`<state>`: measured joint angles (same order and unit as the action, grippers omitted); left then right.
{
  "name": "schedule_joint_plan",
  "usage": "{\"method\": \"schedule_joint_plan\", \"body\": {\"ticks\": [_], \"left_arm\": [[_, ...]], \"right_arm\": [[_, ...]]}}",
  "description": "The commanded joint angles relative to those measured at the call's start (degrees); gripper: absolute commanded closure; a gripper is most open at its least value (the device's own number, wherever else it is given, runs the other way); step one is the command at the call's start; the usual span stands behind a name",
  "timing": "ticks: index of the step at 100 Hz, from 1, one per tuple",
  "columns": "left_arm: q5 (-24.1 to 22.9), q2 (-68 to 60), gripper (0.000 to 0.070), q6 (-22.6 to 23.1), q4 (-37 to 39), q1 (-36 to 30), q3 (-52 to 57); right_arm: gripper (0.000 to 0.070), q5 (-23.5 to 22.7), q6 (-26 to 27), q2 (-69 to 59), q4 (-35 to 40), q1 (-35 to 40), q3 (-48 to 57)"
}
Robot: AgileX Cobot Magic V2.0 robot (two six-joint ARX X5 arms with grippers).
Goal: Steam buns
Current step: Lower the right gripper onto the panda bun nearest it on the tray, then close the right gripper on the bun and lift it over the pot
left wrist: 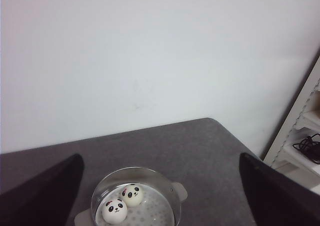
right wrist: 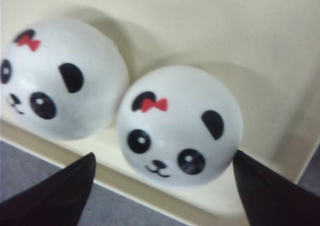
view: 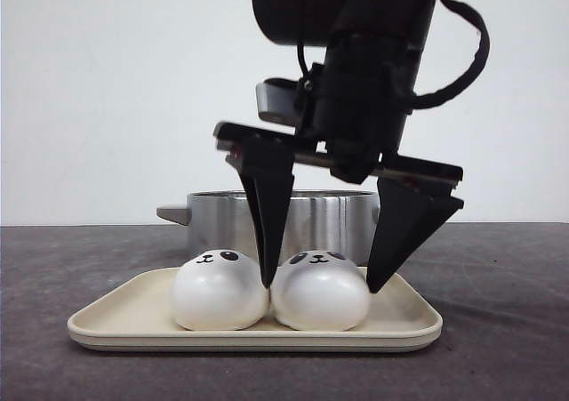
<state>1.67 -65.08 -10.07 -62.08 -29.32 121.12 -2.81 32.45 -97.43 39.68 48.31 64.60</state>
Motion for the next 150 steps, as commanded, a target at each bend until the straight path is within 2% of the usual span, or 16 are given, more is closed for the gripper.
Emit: {"method": "schedule_joint_plan", "body": {"ticks": [1,23,28,39,73,97,109,121,130,150], "left_arm": [[0.09,-0.35,0.0104,-0.07,0.24,-0.39,1.46],[0.09,-0.35,0.0104,-0.07,0.28,-0.39,1.46],[0.09,-0.35,0.0104,-0.07,0.28,-0.39,1.46],[0.09,-0.35,0.0104,-0.04,0.26,-0.39,1.46],[0.09,-0.35,0.0104,-0.02,0.24,-0.39,1.46],[0.09,-0.35,0.0104,0.0,0.15,-0.39,1.46],[0.09,-0.37,0.0104,0.0,0.26,-0.39,1.46],[0.09,-0.42,0.0104,0.0,0.42,-0.39,1.46],[0.09,-0.48,0.0104,-0.02,0.44,-0.39,1.46],[0.09,-0.48,0.0104,-0.02,0.5,-1.22,1.46]], "right_arm": [[0.0262,0.31,0.57,-1.38,-0.5,0.52,0.57],[0.0411,2.84,0.57,-1.4,-0.72,0.39,0.57],[0.0487,3.08,0.5,-1.4,-0.66,0.26,0.57],[0.07,3.39,0.11,-1.4,-0.76,0.17,0.57],[0.0699,6.25,-2.08,-0.72,-1.57,0.2,0.66],[0.0699,6.6,-2.84,8.98,-4.44,2.27,0.76],[0.0699,8.26,-2.84,15.8,-5.55,4.11,1.22],[0.0699,13.0,-3.41,21.81,-7.89,5.44,2.47],[0.0699,15.96,-5.68,23.76,-9.05,5.03,4.68],[0.0699,14.27,-11.87,21.92,-8.37,-2.27,10.69]]}}
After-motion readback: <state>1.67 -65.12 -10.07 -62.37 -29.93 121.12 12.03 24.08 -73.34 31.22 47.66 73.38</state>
